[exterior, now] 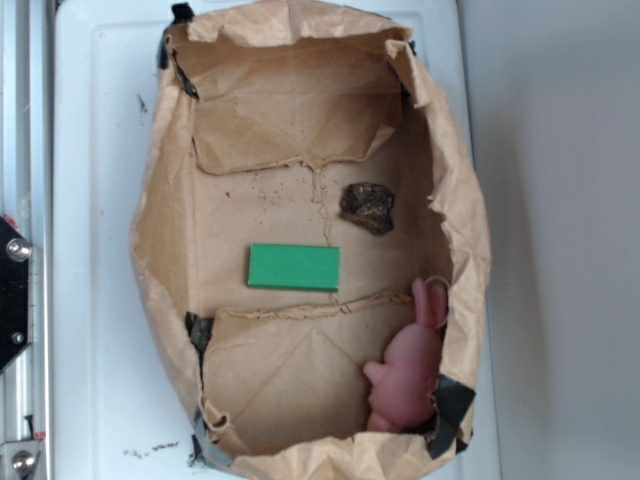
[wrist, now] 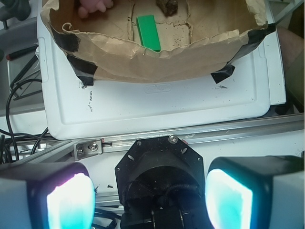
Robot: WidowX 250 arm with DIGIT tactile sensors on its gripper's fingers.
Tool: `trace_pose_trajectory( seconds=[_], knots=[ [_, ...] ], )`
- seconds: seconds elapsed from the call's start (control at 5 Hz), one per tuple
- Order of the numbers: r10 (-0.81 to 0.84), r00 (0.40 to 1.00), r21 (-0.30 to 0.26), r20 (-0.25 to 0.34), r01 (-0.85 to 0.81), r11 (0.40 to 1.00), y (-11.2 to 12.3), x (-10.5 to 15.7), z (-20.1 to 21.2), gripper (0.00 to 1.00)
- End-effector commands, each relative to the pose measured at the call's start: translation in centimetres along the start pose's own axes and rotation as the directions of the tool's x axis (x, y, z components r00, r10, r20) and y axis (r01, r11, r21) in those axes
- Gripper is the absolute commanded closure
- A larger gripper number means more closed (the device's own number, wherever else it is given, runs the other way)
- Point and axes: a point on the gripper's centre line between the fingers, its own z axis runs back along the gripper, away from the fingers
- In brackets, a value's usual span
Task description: Grab the green block.
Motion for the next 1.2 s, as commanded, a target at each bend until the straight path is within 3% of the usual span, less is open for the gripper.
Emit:
trace_pose_trajectory(
  seconds=[0.0,0.2,0.4,0.8,1.0],
  knots=[
    [0.0,1.0,0.0,0.0,0.0,1.0,0.0,0.0,0.0,0.0],
    [0.07,0.997,0.037,0.035,-0.071,0.997,0.3,4.9,-1.5,0.0],
    [0.086,0.995,0.028,0.049,-0.088,0.996,1.0,9.6,-2.6,0.0],
    [-0.119,0.99,-0.061,0.08,0.124,0.99,3.1,14.9,-6.4,0.0],
    [-0.229,0.956,-0.074,0.186,0.246,0.966,3.2,16.6,-9.4,0.0]
  ],
)
